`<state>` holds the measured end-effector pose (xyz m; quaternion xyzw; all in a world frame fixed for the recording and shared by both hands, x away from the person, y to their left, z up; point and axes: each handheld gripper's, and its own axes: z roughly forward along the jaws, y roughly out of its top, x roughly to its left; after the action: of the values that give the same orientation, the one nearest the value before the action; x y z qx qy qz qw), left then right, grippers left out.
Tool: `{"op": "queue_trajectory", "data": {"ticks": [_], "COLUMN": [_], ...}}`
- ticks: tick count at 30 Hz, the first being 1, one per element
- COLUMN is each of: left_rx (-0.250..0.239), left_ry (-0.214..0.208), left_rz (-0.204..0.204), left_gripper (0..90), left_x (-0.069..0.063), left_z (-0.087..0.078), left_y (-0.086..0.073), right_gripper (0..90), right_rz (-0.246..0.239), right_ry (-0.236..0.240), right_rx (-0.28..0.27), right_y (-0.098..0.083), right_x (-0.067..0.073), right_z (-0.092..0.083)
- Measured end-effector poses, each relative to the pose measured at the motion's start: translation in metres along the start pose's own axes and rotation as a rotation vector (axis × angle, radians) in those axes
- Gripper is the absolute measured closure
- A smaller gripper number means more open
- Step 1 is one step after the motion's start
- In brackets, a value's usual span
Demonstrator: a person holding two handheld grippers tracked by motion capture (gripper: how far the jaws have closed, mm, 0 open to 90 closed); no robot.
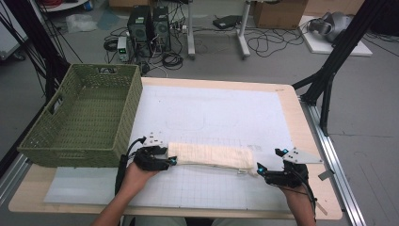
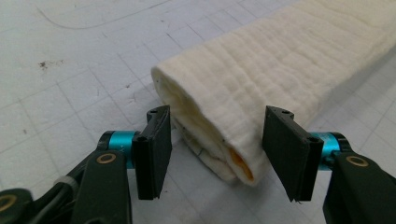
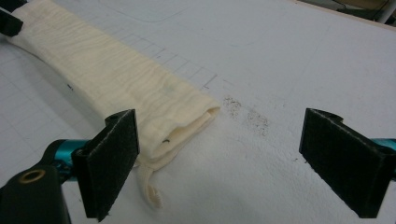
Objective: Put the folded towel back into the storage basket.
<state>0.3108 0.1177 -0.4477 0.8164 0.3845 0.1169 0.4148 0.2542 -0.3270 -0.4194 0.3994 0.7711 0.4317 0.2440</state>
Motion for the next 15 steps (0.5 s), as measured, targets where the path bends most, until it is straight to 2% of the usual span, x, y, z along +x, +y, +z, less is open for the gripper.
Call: {"op": "queue_trajectory", "data": {"ticks": [3,9,12,15], "left_rx": [0.005,0.006,0.003,0.001], "left_ry": [-0.004,-0.034,-0.032,-0.037], "left_rz": [0.037,0.064,0.064,0.049], "left_gripper": [53.0,74.1,77.4,77.8], "left_x": [-0.004,-0.008,-0.009,-0.007], "left_z": [0.000,0.001,0.001,0.000], "left_y": [0.001,0.001,0.002,0.002], "right_gripper": [11.4,11.3,11.3,11.3], "right_rz": [0.001,0.006,0.012,0.002], "right_ry": [0.004,0.014,0.014,0.016], "right_rx": [0.002,0.005,0.021,0.067], "right_y": [0.000,0.000,0.001,0.000], "right_x": [0.001,0.002,0.004,0.006], "right_z": [0.001,0.005,0.009,0.016]}}
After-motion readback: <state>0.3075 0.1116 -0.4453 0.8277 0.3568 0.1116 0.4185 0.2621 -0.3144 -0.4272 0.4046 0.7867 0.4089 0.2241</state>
